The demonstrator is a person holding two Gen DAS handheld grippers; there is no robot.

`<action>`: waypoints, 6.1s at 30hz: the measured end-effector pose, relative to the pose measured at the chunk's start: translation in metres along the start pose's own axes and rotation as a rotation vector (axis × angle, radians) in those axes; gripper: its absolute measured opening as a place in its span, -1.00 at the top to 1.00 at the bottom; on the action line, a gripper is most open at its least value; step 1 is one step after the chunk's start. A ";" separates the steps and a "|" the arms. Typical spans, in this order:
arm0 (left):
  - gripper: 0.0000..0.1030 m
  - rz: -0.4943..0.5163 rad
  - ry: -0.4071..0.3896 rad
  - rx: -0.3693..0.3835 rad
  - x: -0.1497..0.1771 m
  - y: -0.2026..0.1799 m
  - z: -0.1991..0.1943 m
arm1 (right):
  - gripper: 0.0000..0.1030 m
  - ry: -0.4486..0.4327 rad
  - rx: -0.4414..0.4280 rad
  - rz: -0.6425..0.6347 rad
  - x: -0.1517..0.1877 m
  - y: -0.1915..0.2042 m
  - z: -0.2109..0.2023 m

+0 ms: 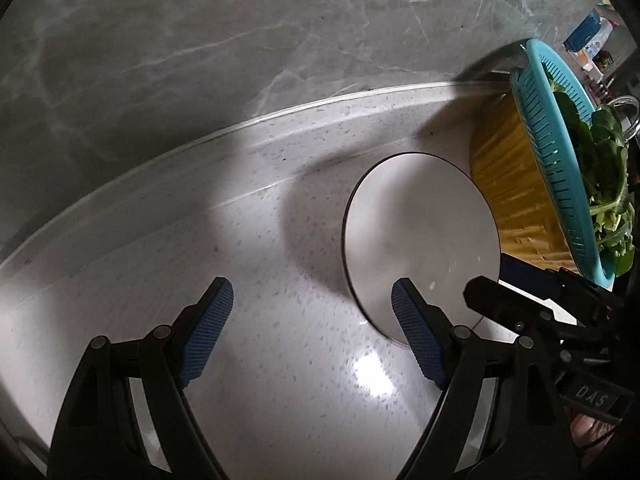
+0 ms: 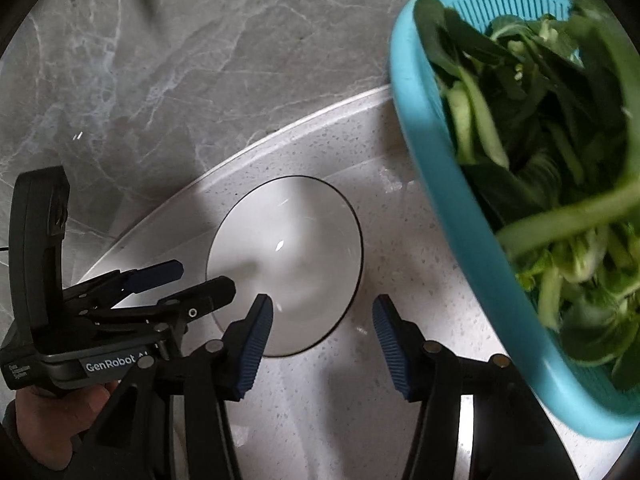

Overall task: Organize plates and bowls
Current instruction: 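Move both open grippers to the white bowl by the teal basket, then close both grippers on the rim of the red-printed white bowl, then lift the red-printed bowl and carry it over the nested white bowls, then lower the red-printed bowl into the nested bowls and open both grippers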

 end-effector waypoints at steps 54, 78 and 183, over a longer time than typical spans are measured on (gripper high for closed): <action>0.82 -0.140 0.085 0.120 0.045 0.030 -0.003 | 0.72 0.117 -0.034 -0.140 -0.023 0.059 0.047; 0.75 -0.295 0.044 0.118 0.149 0.079 -0.101 | 0.70 0.238 -0.173 -0.344 0.015 0.127 0.004; -0.16 -0.687 -0.111 0.152 0.349 0.202 -0.155 | 0.36 0.458 -0.123 -0.749 0.112 0.259 0.061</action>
Point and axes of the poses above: each gripper's, at about its wrist camera, not at the fingertips, and z roughly the way its jaws point, y to its left, x to its underside, the point moved 2 cm from there along z, roughly the way its jaws point, and after that the axes turned 8 degrees about -x, right-handed, at the moved point
